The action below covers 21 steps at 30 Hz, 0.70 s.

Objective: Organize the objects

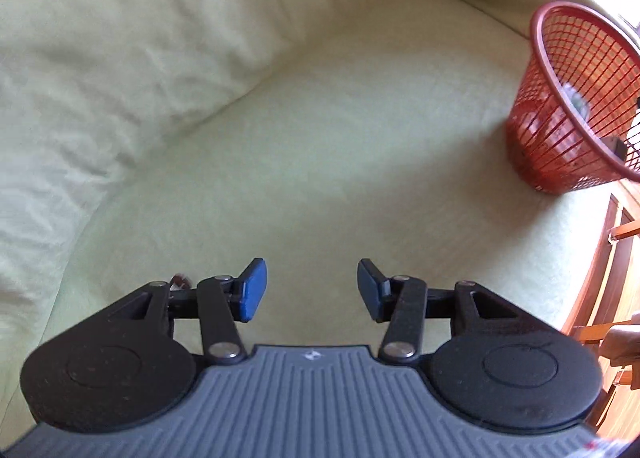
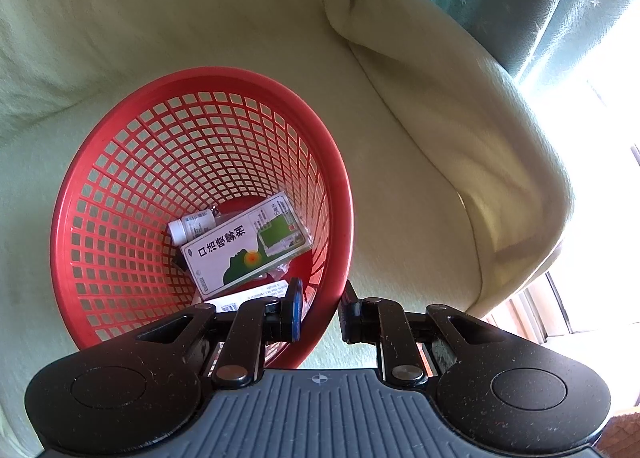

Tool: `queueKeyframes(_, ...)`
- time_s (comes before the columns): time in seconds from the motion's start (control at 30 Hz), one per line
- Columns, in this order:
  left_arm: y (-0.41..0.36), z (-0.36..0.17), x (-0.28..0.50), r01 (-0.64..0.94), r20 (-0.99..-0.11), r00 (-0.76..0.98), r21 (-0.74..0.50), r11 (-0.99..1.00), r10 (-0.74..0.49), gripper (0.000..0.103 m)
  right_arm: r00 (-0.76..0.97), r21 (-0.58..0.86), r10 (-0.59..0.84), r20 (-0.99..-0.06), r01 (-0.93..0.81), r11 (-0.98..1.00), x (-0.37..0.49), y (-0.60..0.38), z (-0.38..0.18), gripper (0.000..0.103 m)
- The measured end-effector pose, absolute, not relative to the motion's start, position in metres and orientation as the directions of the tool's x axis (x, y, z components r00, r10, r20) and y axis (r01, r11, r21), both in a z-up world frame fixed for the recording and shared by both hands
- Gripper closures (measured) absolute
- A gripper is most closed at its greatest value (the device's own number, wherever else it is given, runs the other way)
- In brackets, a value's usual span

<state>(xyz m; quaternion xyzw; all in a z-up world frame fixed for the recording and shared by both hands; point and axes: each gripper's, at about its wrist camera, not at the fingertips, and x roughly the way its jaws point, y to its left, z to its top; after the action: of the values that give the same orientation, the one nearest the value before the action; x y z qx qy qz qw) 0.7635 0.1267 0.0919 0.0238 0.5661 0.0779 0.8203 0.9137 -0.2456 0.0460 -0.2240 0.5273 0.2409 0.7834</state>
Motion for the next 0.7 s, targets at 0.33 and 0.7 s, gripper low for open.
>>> queueKeyframes(0.33,0.23,0.064,0.643,-0.237,-0.938,0.217,0.219,0.947,0.271,0.046,0.329,-0.098,0.135,-0.935,-0.603,0.791,0.91,-0.247,0.046,0.088)
queueKeyframes(0.7,0.238,0.001,0.603,-0.124,-0.957,0.161,0.223,0.967,0.242,0.046,0.343,-0.135,0.104,-0.934,-0.605,0.785,0.906,-0.237,0.047,0.088)
